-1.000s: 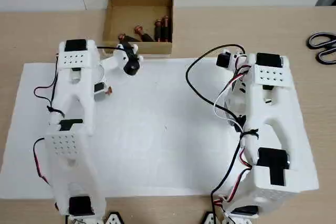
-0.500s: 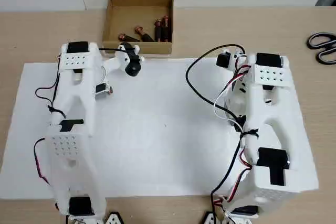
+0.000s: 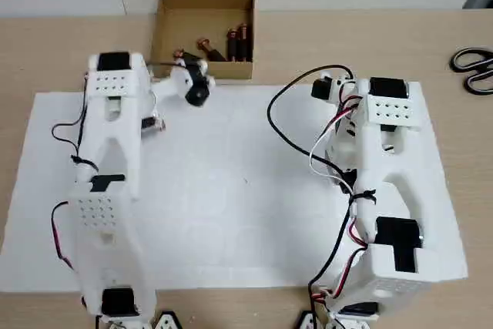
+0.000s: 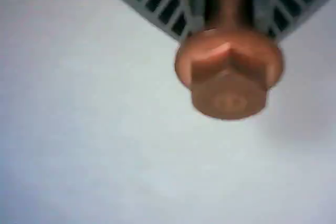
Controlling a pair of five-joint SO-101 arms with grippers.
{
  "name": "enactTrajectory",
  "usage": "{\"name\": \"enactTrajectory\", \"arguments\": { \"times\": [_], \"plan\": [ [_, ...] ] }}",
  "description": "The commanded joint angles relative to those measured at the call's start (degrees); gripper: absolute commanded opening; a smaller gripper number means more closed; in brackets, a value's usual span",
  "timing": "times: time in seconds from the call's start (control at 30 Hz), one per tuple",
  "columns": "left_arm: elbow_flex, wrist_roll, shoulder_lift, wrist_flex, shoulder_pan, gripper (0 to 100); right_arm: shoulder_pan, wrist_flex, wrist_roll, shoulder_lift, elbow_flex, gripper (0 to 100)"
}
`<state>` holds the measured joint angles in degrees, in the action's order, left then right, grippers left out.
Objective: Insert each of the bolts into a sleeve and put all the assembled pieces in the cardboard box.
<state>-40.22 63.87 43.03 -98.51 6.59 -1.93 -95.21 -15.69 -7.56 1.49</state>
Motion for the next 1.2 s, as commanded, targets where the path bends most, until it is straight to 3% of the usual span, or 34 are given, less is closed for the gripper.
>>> {"name": "enactTrajectory", "arguments": {
  "times": [0.0, 0.17, 0.53, 0.8, 0.93, 1.07, 1.17],
  "plan": [
    [-5.23, -0.88, -1.32, -1.85, -0.70, 1, 0.31, 0.22, 0.44, 3.38, -0.53, 0.5],
    [-4.09, -2.99, -6.33, -1.93, -2.37, 1, 0.40, 0.04, 0.44, 3.65, -0.62, 0.5],
    [6.64, -10.11, -34.81, -1.76, -10.90, 1, 3.38, -2.68, 0.26, 20.44, -0.35, 0.5],
    [6.46, -10.64, -41.32, -1.85, -9.76, 1, 5.14, -2.86, 0.26, 29.93, 4.40, 0.4],
    [6.64, -20.04, -48.97, -1.67, -10.20, 1, 8.31, -2.86, 1.49, 35.38, 9.14, 0.4],
    [6.81, -24.53, -52.75, -1.76, -11.25, 1, 11.03, -2.24, 7.65, 40.22, 12.57, 0.3],
    [6.73, -31.91, -53.89, -1.76, -11.16, 1, 11.38, -2.24, 13.71, 42.59, 14.07, 0.3]
  ]
}}
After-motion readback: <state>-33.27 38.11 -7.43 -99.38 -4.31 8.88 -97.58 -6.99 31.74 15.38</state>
